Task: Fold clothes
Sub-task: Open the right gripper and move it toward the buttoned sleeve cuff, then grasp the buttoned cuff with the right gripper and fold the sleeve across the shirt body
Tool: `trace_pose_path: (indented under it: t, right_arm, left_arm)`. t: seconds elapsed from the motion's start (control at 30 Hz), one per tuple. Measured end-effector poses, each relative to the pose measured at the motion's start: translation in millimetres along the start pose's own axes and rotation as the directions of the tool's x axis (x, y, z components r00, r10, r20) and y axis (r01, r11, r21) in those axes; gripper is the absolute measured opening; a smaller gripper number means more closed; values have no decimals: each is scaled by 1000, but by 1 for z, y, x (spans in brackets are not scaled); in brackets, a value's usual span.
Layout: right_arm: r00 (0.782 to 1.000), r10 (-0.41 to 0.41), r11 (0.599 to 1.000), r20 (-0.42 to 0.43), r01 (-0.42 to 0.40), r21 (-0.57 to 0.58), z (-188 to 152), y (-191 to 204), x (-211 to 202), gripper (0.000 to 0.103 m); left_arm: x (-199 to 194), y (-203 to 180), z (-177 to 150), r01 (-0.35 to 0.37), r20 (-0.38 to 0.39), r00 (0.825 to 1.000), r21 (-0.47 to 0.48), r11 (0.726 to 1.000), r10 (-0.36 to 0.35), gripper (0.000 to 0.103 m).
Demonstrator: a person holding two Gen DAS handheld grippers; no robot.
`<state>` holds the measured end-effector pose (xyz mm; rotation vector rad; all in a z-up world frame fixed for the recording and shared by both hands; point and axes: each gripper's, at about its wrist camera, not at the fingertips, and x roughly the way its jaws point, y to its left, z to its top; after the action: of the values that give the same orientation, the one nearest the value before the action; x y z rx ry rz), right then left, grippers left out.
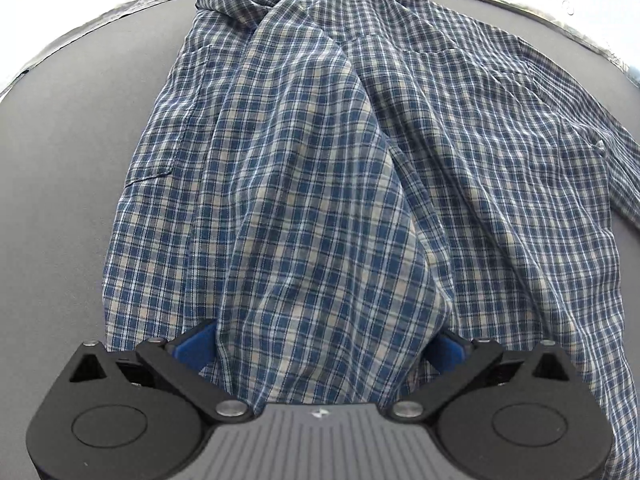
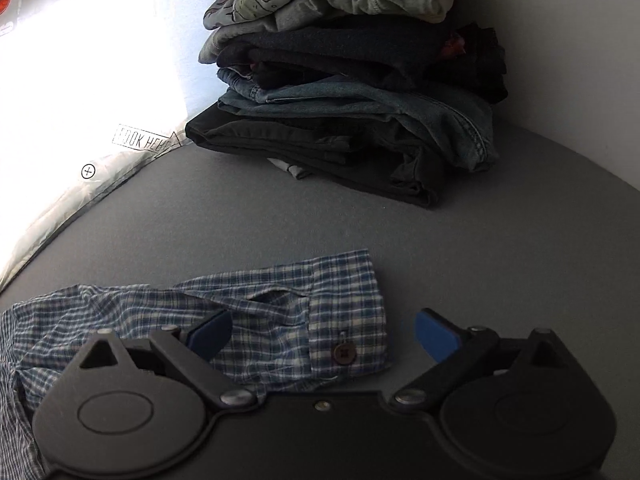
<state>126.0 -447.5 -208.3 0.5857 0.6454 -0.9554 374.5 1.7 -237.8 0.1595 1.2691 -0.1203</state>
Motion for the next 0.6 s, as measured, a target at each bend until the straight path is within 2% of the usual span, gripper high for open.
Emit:
trace_pose_path:
  t: [0.1, 0.17, 0.27, 0.43, 0.5, 0.6]
  right_arm:
    - [999, 9, 1000, -49, -10, -5, 2, -6, 16, 79]
    - [996, 27, 1000, -81, -27, -8, 0, -2, 23, 75]
    - [994, 49, 998, -93, -52, -37, -3, 5, 26, 75]
    - [979, 157, 987, -133, -158, 0, 1, 8, 26, 37]
    - [965, 218, 976, -145, -212, 50, 3, 8, 27, 27]
    - [918, 373, 917, -137, -342, 206, -1, 10, 24, 21]
  left_arm:
    - [2, -2, 5, -2, -14, 1000, -4, 1000, 2, 103]
    - [2, -2, 6, -3, -21, 1000, -9, 1000, 2, 103]
    - [2, -2, 7, -4, -30, 1000, -17, 1000, 4, 103]
    - [3, -2, 8, -7, -38, 999, -30, 1000, 6, 103]
    - [3, -3, 8, -8, -34, 999, -33, 999, 7, 103]
    - [3, -4, 6, -9, -22, 1000, -33, 999, 8, 103]
